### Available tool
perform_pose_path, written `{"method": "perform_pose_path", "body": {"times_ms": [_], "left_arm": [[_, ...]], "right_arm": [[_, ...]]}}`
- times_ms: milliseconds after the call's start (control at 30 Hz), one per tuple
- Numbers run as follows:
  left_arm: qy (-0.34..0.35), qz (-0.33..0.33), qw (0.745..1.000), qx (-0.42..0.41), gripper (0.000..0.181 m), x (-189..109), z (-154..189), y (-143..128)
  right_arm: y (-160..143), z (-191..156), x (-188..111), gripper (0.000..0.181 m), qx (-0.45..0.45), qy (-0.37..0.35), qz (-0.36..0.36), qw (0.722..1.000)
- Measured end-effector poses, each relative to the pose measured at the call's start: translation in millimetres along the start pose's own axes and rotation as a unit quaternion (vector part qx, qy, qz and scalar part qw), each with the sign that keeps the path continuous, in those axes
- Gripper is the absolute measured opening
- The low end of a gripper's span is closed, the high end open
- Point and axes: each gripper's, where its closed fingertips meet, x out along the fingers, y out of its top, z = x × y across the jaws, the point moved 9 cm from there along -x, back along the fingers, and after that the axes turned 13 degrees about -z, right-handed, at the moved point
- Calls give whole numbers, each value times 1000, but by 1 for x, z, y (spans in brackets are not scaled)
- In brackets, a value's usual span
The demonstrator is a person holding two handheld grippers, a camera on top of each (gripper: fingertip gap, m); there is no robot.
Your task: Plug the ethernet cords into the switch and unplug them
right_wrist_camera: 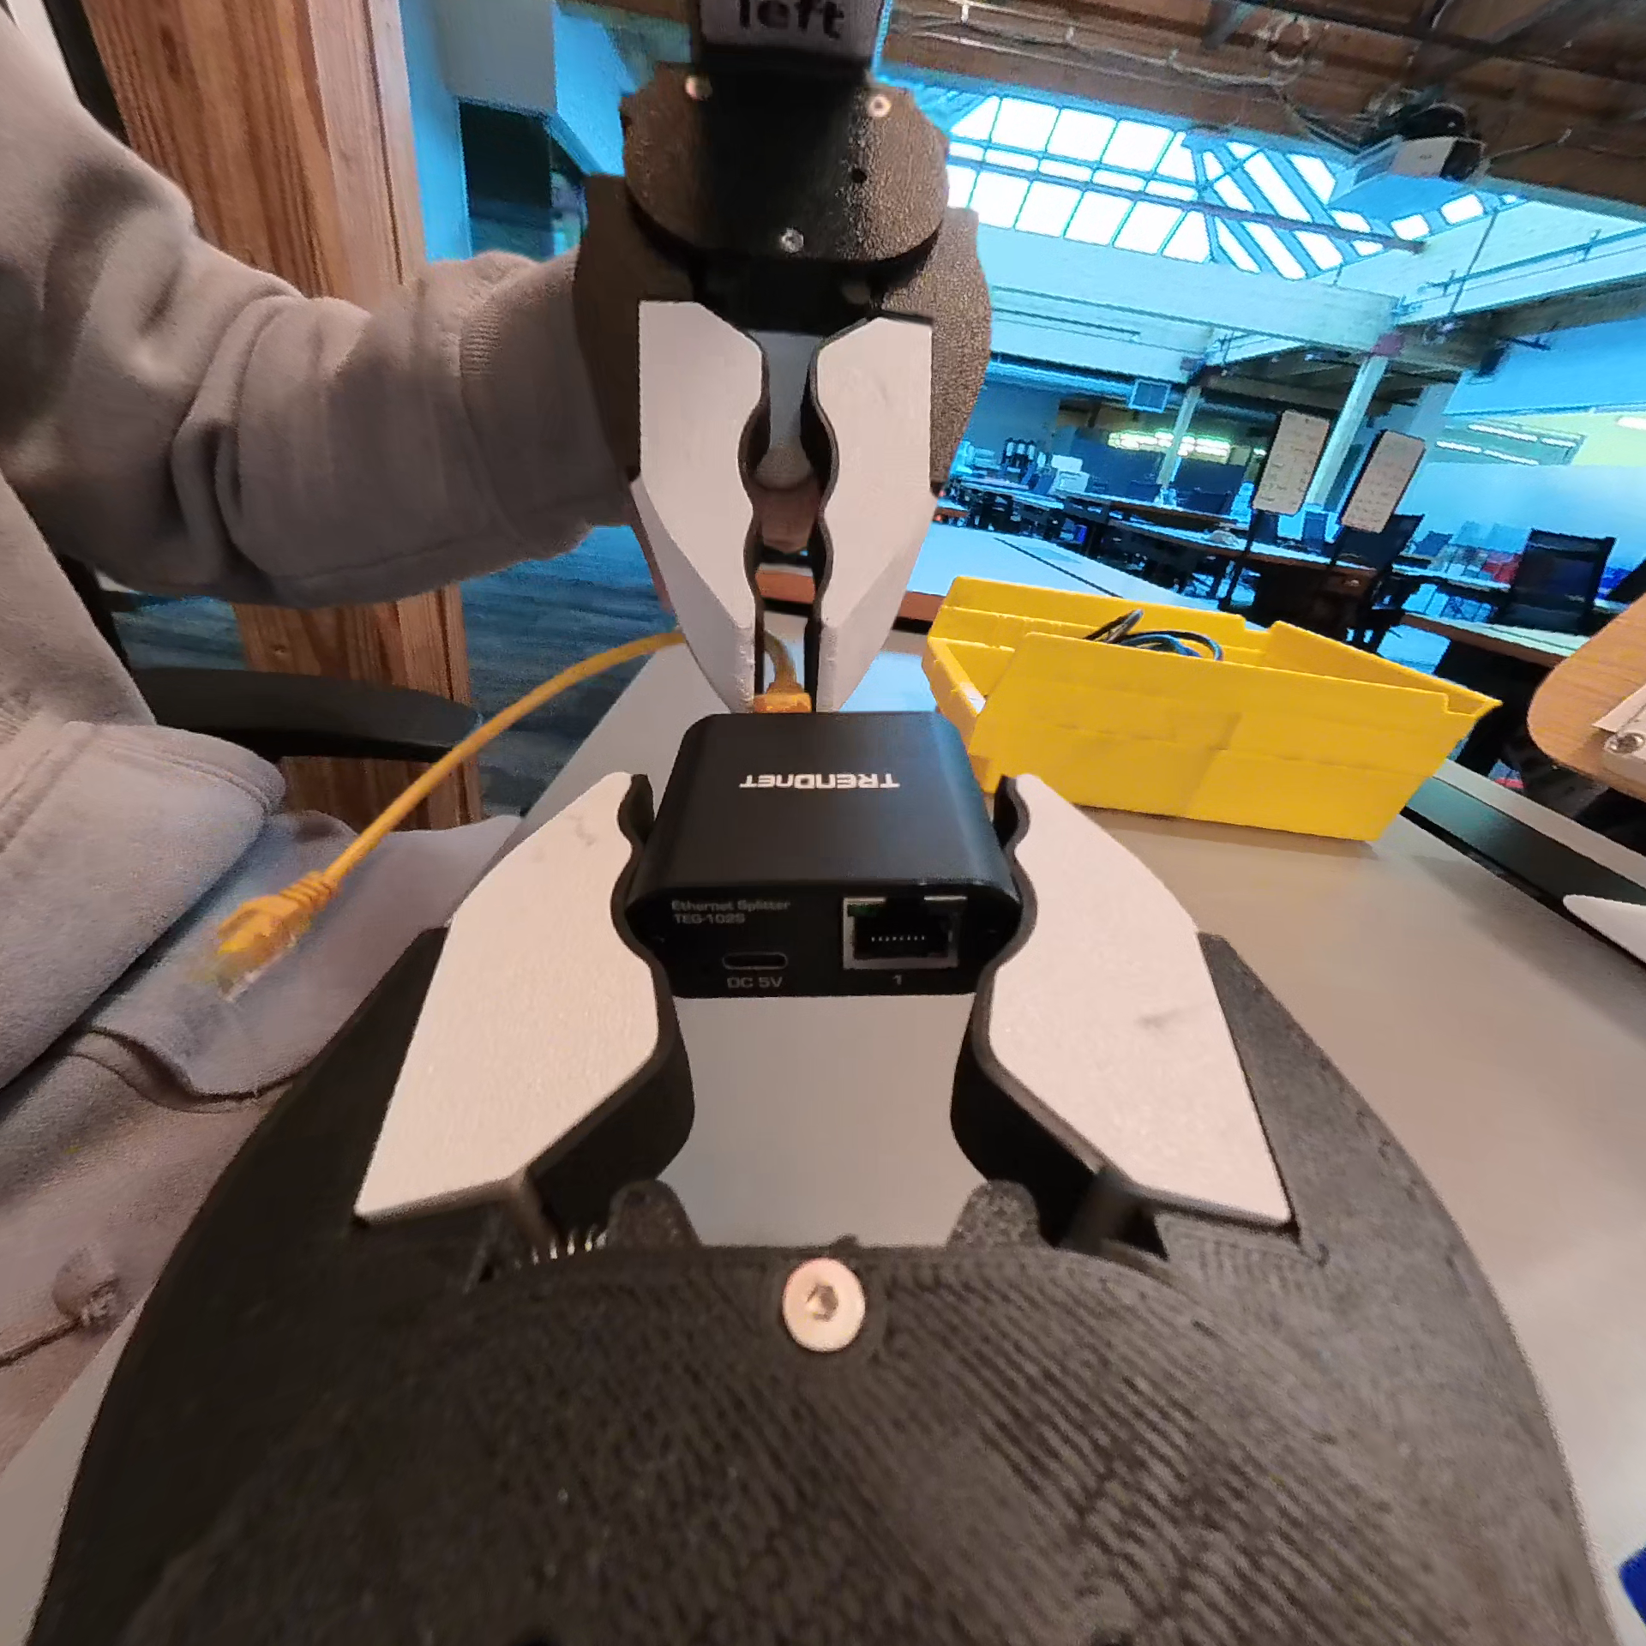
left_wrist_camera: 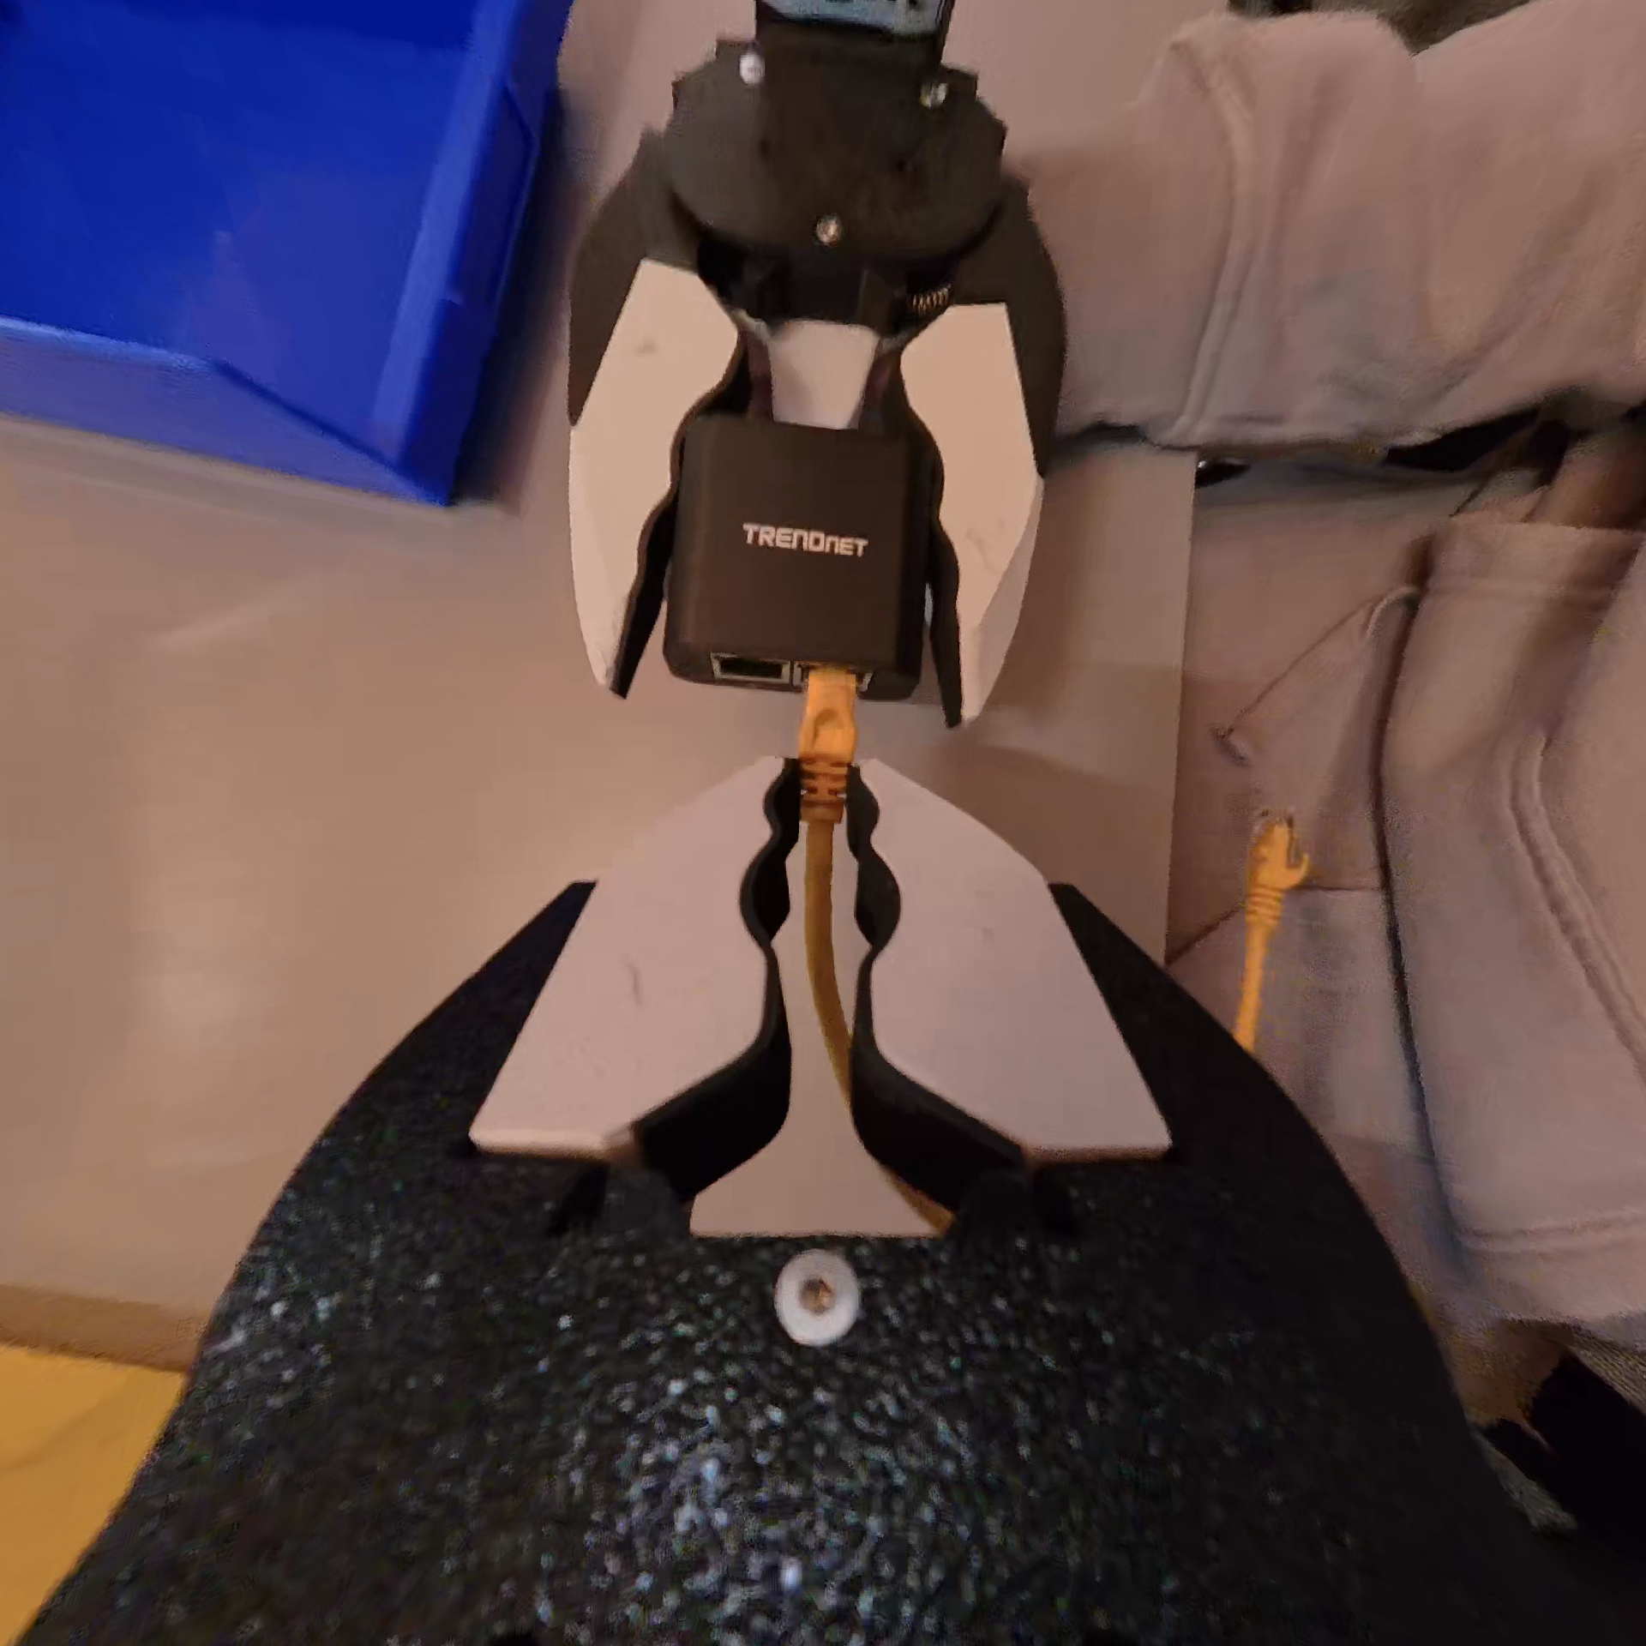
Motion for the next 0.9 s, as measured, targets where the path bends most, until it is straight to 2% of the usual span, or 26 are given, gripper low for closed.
{"method": "perform_pose_path", "body": {"times_ms": [33, 167, 333, 400, 467, 533, 600, 633, 700, 733, 800, 900], "left_arm": [[2, 12, 1000, -2, 9, 1, -1, -3], [1, 61, 998, -13, 9, 4, -1, -13], [24, 175, 984, -40, 10, 5, -2, -11], [46, 220, 972, -62, 26, -8, -10, -16], [87, 253, 957, -108, 30, -31, -26, -35], [176, 232, 934, -207, 30, -55, -57, -74], [275, 136, 890, -337, 35, -71, -93, -132], [298, 84, 864, -397, 36, -74, -108, -161], [298, 39, 828, -474, 37, -73, -132, -203], [282, 38, 821, -495, 37, -69, -141, -216], [246, 44, 818, -519, 37, -60, -157, -231], [198, 13, 819, -538, 37, -41, -175, -242]], "right_arm": [[0, 0, 2, 74, 0, -1, -10, 1000], [0, 1, 3, 74, 3, -1, -14, 1000], [0, 5, -9, 74, 24, -25, 36, 999], [0, 5, -8, 73, 22, -30, 30, 999], [0, 4, -8, 73, 19, -32, 29, 999], [0, 5, -9, 73, 25, -31, 33, 999], [-1, 7, -10, 73, 34, -27, 37, 998], [-1, 8, -10, 73, 35, -26, 40, 998], [-1, 9, -11, 73, 36, -24, 42, 998], [-1, 9, -11, 73, 36, -25, 43, 998], [-1, 9, -11, 73, 35, -22, 43, 998], [-1, 9, -12, 73, 34, -21, 47, 998]]}}
